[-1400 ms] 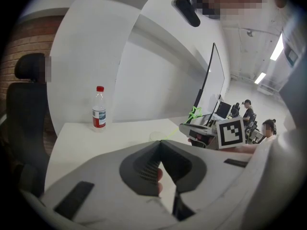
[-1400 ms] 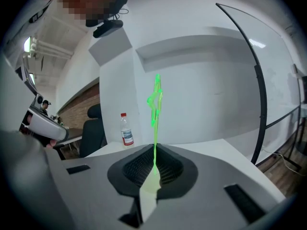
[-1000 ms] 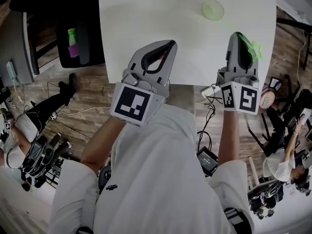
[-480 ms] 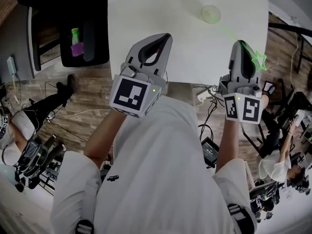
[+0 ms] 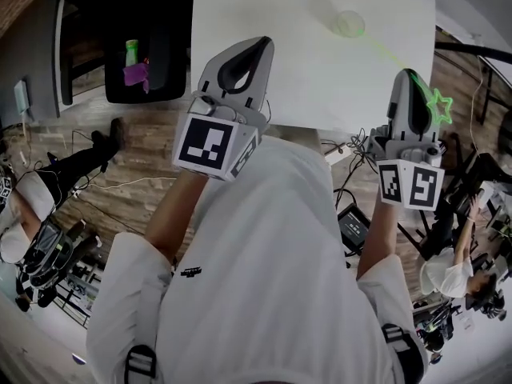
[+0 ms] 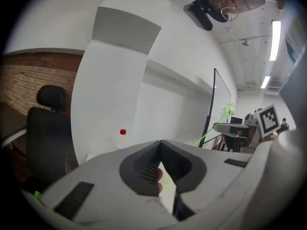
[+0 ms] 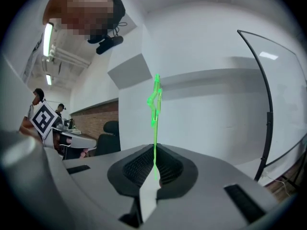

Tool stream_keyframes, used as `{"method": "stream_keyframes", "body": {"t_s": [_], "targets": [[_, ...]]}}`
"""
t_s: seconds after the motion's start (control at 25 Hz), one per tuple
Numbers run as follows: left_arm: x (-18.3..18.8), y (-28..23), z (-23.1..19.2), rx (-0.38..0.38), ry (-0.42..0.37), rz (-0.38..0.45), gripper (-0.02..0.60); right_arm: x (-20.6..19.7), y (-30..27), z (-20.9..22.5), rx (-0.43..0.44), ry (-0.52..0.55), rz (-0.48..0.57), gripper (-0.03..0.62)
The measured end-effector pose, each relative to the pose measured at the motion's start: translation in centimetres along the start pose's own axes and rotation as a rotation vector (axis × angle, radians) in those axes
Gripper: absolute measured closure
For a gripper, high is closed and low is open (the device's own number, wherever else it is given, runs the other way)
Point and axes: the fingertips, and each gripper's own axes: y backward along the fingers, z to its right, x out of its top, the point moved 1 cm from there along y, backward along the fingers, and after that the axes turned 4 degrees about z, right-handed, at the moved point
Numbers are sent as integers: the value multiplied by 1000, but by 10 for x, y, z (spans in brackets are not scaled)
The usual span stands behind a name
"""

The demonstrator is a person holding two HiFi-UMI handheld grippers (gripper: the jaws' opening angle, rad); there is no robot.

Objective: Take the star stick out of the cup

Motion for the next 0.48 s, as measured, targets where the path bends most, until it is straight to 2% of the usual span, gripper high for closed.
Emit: {"method": "stream_keyframes", "body": {"t_s": [0.48], "targets": [[22,44,-12,19,8,63,588,23,27,-28,-1,25,-37,579]]}}
